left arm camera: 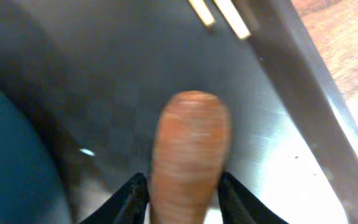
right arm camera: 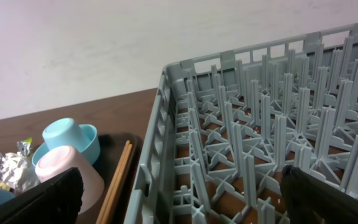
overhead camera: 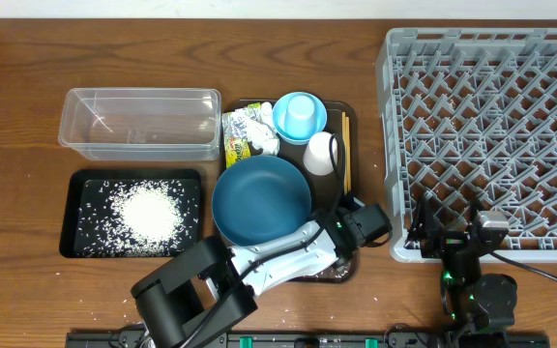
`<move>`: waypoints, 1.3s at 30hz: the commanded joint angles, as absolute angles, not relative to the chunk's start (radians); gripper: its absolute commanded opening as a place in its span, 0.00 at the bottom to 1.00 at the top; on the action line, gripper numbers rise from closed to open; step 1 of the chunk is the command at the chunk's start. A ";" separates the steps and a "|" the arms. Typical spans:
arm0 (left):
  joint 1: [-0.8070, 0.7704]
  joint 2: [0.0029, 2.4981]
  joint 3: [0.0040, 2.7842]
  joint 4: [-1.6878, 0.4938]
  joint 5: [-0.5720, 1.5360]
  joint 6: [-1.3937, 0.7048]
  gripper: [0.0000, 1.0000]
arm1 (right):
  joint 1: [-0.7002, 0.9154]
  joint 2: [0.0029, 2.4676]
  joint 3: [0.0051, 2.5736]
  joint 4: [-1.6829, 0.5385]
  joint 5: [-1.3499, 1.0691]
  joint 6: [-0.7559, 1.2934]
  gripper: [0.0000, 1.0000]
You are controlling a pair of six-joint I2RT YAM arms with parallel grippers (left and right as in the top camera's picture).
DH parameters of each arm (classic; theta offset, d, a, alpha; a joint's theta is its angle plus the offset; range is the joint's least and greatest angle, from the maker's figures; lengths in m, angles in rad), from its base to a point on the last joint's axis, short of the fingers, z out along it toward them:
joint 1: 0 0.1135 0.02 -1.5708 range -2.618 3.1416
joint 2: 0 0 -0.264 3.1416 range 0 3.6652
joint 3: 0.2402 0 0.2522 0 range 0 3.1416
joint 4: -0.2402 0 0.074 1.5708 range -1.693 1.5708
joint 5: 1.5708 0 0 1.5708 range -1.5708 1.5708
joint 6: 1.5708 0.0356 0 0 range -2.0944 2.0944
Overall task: Sort waste into correct bins and load items into the dishwasher rack
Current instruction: 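Move the left gripper to the carrot and grasp it, then carry the carrot with the left gripper and drop it on the black tray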
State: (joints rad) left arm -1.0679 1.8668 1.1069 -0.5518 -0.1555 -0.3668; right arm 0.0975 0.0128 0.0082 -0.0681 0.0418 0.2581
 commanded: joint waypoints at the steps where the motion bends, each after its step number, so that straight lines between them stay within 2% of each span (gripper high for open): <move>1: -1.068 1.865 1.111 -0.558 -0.109 -0.379 0.37 | 0.106 0.009 0.005 -0.070 0.052 0.245 0.99; 6: -1.068 1.822 1.112 -0.559 -0.120 -0.379 0.29 | 0.106 0.009 0.005 -0.070 0.052 0.245 0.99; 17: -1.063 1.657 1.113 -0.559 -0.124 -0.379 0.26 | 0.106 0.009 0.005 -0.070 0.052 0.246 0.99; 22: -1.003 1.541 1.113 -0.563 -0.123 -0.379 0.26 | 0.106 0.009 0.005 -0.070 0.052 0.245 0.99; 29: -0.788 1.405 1.113 -0.647 -0.124 -0.379 0.26 | 0.106 0.009 0.005 -0.070 0.052 0.245 0.99; 39: -0.283 1.354 1.107 -0.789 -0.119 -0.444 0.26 | 0.106 0.009 0.005 -0.070 0.052 0.245 0.99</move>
State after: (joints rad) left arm -0.3824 1.3632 1.1072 -0.7704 -0.1123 -0.3981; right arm 0.0975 0.0128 0.0082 -0.0681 0.0418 0.2581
